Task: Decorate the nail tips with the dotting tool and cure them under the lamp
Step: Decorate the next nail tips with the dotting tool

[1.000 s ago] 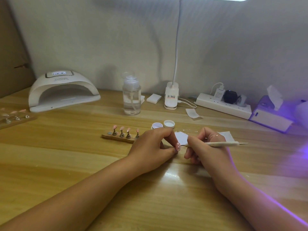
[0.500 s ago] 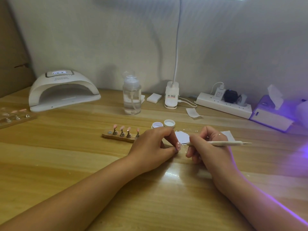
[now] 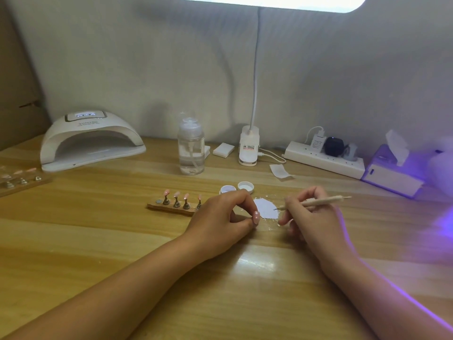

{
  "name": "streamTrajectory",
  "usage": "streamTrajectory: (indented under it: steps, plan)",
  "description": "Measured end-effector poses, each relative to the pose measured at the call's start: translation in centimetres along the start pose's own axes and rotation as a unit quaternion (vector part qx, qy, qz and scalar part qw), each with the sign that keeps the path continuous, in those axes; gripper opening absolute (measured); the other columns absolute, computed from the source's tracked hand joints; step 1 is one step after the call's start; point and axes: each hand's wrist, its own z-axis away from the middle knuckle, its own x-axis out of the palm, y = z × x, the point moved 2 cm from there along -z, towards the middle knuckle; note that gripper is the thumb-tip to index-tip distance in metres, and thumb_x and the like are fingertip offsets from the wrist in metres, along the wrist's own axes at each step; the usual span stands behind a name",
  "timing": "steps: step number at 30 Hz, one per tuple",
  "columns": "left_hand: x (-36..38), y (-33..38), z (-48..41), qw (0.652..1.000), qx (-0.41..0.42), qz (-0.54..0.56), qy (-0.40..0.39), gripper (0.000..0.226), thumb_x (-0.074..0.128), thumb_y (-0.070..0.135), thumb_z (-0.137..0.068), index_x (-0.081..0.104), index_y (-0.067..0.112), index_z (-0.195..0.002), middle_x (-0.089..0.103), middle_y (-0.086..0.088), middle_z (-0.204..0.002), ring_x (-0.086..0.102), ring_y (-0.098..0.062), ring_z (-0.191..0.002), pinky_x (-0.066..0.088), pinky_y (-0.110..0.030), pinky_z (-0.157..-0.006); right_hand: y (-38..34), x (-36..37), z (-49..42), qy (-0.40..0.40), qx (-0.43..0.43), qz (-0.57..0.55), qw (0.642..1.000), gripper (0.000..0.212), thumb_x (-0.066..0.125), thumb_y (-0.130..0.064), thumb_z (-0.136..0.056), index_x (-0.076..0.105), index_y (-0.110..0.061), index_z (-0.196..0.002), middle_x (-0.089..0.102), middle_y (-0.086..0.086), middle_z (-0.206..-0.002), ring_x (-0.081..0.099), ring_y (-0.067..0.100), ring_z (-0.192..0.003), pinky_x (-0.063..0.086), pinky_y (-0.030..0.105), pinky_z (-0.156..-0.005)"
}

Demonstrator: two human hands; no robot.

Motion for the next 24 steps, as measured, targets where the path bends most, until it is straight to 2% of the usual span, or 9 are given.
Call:
streamTrajectory:
  steps: [3, 5, 8, 11, 16, 24]
  plan:
    - [-0.05, -0.02, -0.03, 1.0, -0.002, 0.002, 0.002, 0.012, 0.07, 0.026, -0.085, 0.062, 0.033, -0.081, 0.06, 0.029, -0.076, 0.049, -0.002, -0.052, 0.033, -0.027, -0.059, 0.04, -0.21, 0.18, 0.001, 0.016, 0.003, 1.0, 0.017, 0.066, -0.026, -0.075, 0.052, -0.018, -0.068, 0.071, 0.001, -0.062, 0.05, 0.007, -0.045, 0.037, 0.026, -0.044]
    - [-0.08, 0.04, -0.02, 1.0, -0.003, -0.003, 0.003, 0.014, 0.07, 0.025, -0.085, 0.061, 0.034, -0.079, 0.059, 0.031, -0.073, 0.049, -0.002, -0.052, 0.032, -0.026, -0.058, 0.03, -0.31, 0.18, 0.01, 0.021, 0.034, 0.999, 0.015, 0.064, -0.024, -0.071, 0.053, -0.016, -0.065, 0.068, -0.001, -0.056, 0.049, 0.004, -0.045, 0.037, 0.026, -0.048]
    - [-0.02, 0.19, 0.05, 1.0, -0.004, -0.016, 0.003, 0.017, 0.071, 0.025, -0.086, 0.06, 0.035, -0.077, 0.056, 0.036, -0.065, 0.05, 0.001, -0.051, 0.029, -0.026, -0.056, 0.12, -0.12, 0.09, -0.011, 0.019, 0.063, 0.998, 0.014, 0.063, -0.022, -0.074, 0.052, -0.014, -0.07, 0.07, -0.002, -0.059, 0.057, 0.008, -0.053, 0.044, 0.031, -0.056]
    - [0.04, 0.28, 0.05, 1.0, -0.005, -0.02, 0.001, 0.02, 0.072, 0.025, -0.085, 0.06, 0.037, -0.075, 0.058, 0.035, -0.068, 0.053, 0.004, -0.053, 0.031, -0.026, -0.058, 0.1, 0.09, 0.18, -0.038, 0.013, 0.093, 0.995, 0.02, 0.064, -0.029, -0.08, 0.051, -0.015, -0.073, 0.072, -0.003, -0.063, 0.063, 0.016, -0.065, 0.05, 0.037, -0.063]
    - [0.1, 0.39, 0.06, 1.0, -0.006, -0.031, -0.001, 0.026, 0.072, 0.024, -0.084, 0.057, 0.041, -0.071, 0.06, 0.035, -0.073, 0.055, 0.007, -0.058, 0.034, -0.026, -0.06, 0.28, 0.03, -0.01, -0.022, 0.02, 0.084, 0.996, 0.015, 0.062, -0.025, -0.076, 0.051, -0.016, -0.07, 0.071, -0.003, -0.06, 0.056, 0.004, -0.053, 0.041, 0.029, -0.059]
    - [0.05, 0.51, 0.1, 1.0, -0.012, -0.025, -0.004, 0.027, 0.071, 0.024, -0.084, 0.057, 0.042, -0.07, 0.061, 0.034, -0.075, 0.055, 0.008, -0.059, 0.034, -0.026, -0.061, 0.27, 0.1, 0.0, -0.022, 0.01, 0.078, 0.997, 0.015, 0.063, -0.023, -0.077, 0.051, -0.016, -0.07, 0.071, -0.002, -0.06, 0.058, 0.006, -0.054, 0.042, 0.028, -0.059]
